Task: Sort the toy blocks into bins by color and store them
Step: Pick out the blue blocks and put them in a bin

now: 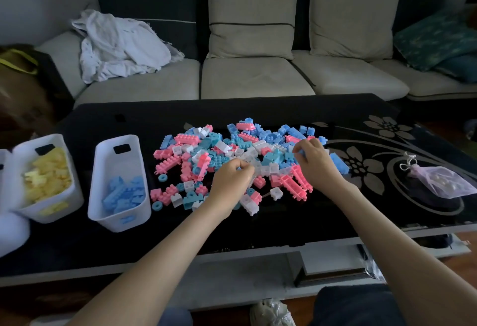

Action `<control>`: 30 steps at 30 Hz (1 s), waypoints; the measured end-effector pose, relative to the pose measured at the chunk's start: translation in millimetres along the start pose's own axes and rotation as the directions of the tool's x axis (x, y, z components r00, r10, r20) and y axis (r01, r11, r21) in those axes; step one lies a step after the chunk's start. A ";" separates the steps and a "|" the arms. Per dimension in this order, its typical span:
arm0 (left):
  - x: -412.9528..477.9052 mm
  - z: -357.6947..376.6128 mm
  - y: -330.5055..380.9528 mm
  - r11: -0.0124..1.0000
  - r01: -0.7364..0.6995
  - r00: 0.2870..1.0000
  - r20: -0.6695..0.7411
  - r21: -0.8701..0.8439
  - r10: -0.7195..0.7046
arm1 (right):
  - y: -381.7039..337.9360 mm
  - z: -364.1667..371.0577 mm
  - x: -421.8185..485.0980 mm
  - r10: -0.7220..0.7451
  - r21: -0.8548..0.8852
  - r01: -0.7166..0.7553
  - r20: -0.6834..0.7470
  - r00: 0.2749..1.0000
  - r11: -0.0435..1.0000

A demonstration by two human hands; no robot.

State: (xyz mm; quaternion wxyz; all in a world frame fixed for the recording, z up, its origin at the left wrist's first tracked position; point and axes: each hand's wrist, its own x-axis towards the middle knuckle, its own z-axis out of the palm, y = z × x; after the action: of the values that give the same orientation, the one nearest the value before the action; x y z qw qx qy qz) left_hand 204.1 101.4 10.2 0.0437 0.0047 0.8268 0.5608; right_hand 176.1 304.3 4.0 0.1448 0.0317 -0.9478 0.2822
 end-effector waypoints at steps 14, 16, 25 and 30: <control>3.2 28.1 -4.0 0.980 -0.183 0.980 0.087 0.077 0.176 | 58.5 -24.7 0.1 0.495 0.060 -0.492 -0.137 0.858 0.869; 4.4 39.2 -1.1 0.972 -0.215 0.973 0.101 0.095 0.205 | 65.1 -24.7 -1.5 0.468 -0.072 -0.475 -0.098 0.878 0.877; 40.9 111.0 34.8 0.717 -0.523 0.849 0.213 0.461 0.483 | 81.1 -29.5 -13.0 0.385 -0.175 -0.372 0.042 0.922 0.911; 65.1 148.9 47.0 0.470 -0.525 0.843 0.360 0.710 0.400 | 91.4 -39.1 -17.9 0.362 -0.140 -0.350 0.066 0.930 0.926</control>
State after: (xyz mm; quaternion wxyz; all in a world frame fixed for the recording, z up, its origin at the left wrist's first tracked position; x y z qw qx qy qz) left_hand 148.8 260.5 -5.3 -0.0573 0.2871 0.9475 0.1283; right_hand 190.3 401.8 -18.1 0.0496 -0.1372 -0.9593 0.2419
